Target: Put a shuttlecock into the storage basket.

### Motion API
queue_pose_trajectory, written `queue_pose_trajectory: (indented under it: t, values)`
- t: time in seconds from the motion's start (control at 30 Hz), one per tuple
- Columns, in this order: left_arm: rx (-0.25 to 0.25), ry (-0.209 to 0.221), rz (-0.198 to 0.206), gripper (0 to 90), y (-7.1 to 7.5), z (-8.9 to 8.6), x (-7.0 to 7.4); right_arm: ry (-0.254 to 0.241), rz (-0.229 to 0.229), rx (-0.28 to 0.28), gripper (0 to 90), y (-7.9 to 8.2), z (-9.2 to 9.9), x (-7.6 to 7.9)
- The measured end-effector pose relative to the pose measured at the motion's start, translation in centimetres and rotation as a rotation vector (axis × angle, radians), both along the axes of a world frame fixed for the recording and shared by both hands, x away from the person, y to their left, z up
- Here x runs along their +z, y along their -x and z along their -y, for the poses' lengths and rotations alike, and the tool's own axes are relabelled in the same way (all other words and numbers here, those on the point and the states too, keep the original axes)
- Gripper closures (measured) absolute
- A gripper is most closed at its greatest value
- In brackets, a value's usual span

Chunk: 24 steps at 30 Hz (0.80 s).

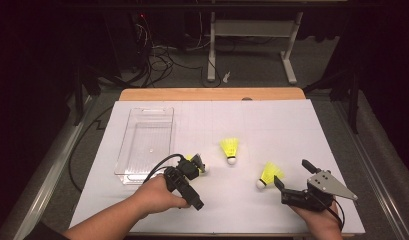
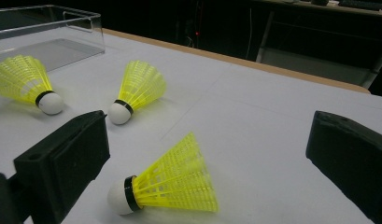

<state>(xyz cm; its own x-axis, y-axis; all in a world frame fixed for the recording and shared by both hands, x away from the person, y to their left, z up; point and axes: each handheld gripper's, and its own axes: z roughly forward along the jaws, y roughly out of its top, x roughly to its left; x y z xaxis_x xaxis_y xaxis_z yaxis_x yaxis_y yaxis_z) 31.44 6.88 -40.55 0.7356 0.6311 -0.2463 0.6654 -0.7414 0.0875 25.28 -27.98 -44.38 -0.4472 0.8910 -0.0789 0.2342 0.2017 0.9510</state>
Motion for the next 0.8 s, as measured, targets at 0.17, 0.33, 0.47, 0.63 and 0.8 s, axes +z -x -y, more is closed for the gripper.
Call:
queue_pose_trajectory:
  t: [0.17, 0.33, 0.47, 0.63, 0.8]
  values:
    - [0.014, 0.001, 0.003, 3.2, -1.0, 0.2, 0.5, 0.0, 0.004, 0.0, 0.3, 0.0, 0.1, 0.0]
    - [0.023, 0.012, 0.012, 4.4, -2.0, 0.3, 1.6, -0.004, 0.001, 0.0, 0.3, 0.0, 0.1, 0.0]
    - [0.046, 0.011, 0.027, 4.7, -3.1, 0.2, 2.3, -0.004, 0.002, 0.002, 0.3, 0.0, 0.0, 0.0]
    - [0.067, -0.01, 0.018, 5.2, -4.3, 0.2, 2.4, -0.004, 0.001, 0.003, 0.3, 0.0, 0.0, 0.0]
    - [0.078, -0.023, 0.006, 7.2, -4.9, 0.2, 1.8, -0.003, 0.002, 0.005, 0.3, 0.0, 0.0, 0.0]
